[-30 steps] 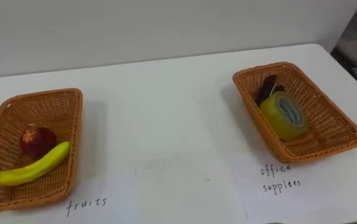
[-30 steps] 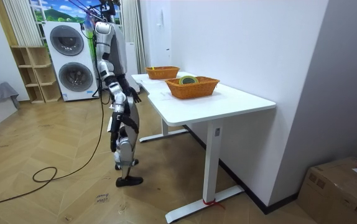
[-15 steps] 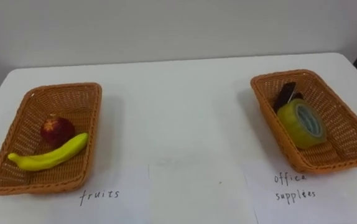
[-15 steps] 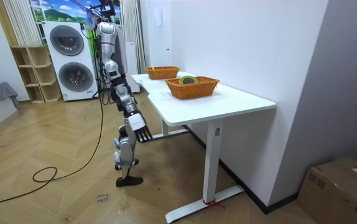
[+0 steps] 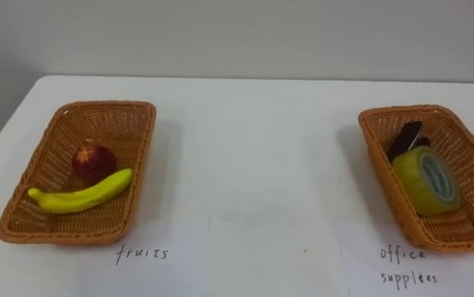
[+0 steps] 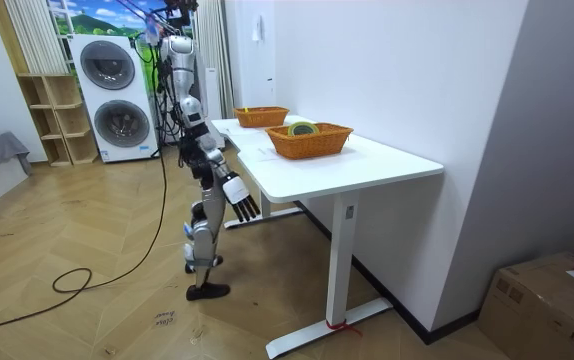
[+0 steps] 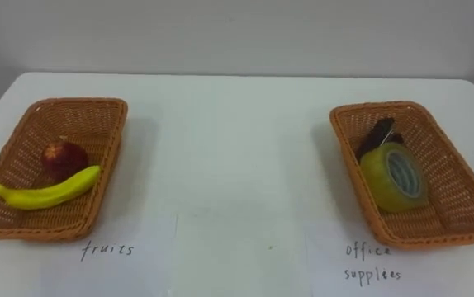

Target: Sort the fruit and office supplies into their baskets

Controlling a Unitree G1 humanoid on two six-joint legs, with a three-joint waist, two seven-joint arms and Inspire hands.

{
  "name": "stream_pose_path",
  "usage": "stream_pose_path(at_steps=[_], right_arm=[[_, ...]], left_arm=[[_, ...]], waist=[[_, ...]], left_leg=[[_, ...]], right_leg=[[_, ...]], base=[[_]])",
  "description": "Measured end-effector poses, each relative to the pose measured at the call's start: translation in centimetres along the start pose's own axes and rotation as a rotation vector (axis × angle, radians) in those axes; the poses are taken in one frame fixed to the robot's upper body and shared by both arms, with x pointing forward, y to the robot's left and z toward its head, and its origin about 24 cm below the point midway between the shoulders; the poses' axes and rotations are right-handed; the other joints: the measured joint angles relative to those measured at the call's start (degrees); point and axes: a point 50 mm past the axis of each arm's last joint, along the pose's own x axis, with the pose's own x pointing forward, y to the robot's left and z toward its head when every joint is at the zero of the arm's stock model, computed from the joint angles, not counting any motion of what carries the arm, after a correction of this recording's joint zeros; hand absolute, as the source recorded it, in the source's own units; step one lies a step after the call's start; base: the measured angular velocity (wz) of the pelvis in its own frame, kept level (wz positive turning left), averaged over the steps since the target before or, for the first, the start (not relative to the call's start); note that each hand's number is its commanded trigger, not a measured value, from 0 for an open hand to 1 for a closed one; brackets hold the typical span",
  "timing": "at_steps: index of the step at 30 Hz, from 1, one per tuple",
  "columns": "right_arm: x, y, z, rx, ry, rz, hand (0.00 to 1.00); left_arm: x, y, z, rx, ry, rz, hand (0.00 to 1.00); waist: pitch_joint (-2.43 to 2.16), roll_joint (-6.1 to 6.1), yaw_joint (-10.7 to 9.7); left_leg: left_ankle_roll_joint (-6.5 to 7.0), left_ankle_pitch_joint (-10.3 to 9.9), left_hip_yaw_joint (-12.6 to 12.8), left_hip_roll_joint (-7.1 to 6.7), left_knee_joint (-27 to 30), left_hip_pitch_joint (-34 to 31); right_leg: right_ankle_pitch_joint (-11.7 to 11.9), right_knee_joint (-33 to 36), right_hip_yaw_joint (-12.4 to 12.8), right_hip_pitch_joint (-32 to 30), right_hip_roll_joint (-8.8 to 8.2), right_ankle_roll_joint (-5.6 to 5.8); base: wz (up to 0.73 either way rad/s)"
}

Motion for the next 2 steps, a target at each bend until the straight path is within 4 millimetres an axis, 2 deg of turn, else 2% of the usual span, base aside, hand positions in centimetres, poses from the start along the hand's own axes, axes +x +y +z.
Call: stream_pose_path(at_steps=[2], right_arm=[[-0.1,0.0,-0.45,0.005,0.012,0.006,0.0]], left_arm=[[0.03,0.01,0.09,0.012,-0.005,-0.002,0.0]], waist=[[0.03,-0.06,-0.2]], left_leg=[[0.01,-0.2,-1.0,0.0,0.1,0.1]], right_leg=[[0.0,-0.2,-0.7,0.5,-0.05,0.0]], base=[[0.12]])
